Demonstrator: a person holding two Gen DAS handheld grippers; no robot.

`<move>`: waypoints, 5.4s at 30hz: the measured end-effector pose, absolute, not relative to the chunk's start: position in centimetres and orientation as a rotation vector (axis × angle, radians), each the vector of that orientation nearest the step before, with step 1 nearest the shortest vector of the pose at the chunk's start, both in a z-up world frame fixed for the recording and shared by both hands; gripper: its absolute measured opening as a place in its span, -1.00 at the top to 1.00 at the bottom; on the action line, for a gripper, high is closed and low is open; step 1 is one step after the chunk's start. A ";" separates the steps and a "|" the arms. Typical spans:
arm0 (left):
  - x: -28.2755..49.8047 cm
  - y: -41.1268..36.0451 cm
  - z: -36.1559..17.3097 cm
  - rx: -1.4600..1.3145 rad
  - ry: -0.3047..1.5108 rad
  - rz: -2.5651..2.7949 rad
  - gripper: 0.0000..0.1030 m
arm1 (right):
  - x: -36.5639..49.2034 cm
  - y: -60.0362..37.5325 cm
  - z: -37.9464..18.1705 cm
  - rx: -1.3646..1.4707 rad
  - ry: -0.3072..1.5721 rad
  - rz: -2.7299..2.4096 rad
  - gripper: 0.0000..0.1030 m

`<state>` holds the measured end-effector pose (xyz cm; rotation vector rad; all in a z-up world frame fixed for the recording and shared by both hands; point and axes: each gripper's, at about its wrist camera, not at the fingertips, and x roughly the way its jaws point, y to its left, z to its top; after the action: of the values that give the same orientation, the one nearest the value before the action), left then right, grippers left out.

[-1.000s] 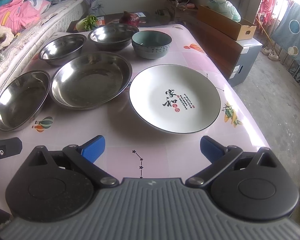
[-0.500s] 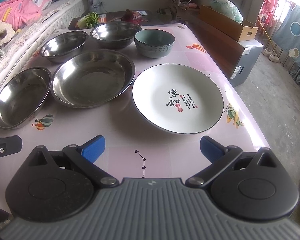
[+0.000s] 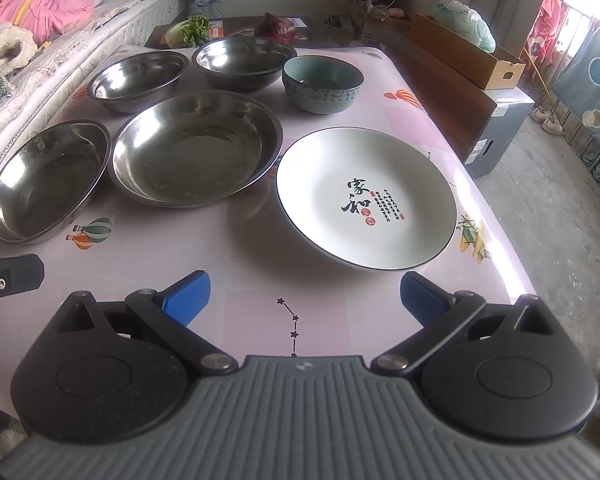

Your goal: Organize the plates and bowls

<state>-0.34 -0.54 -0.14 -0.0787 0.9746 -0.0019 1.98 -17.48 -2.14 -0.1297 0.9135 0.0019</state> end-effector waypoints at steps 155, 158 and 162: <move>30.3 17.1 -5.2 -0.319 1.090 0.025 0.45 | 39.6 -7.3 -5.2 0.271 1.072 0.452 0.41; 30.5 16.8 -5.5 -0.306 1.097 0.027 0.50 | 39.7 -7.1 -5.5 0.274 1.076 0.450 0.41; 30.8 16.7 -5.8 -0.322 1.108 0.015 0.67 | 40.1 -6.6 -6.2 0.279 1.100 0.449 0.41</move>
<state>30.78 16.69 -5.76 -0.3216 1.1075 0.0147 40.08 -6.58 -6.16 0.2788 1.0999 0.4491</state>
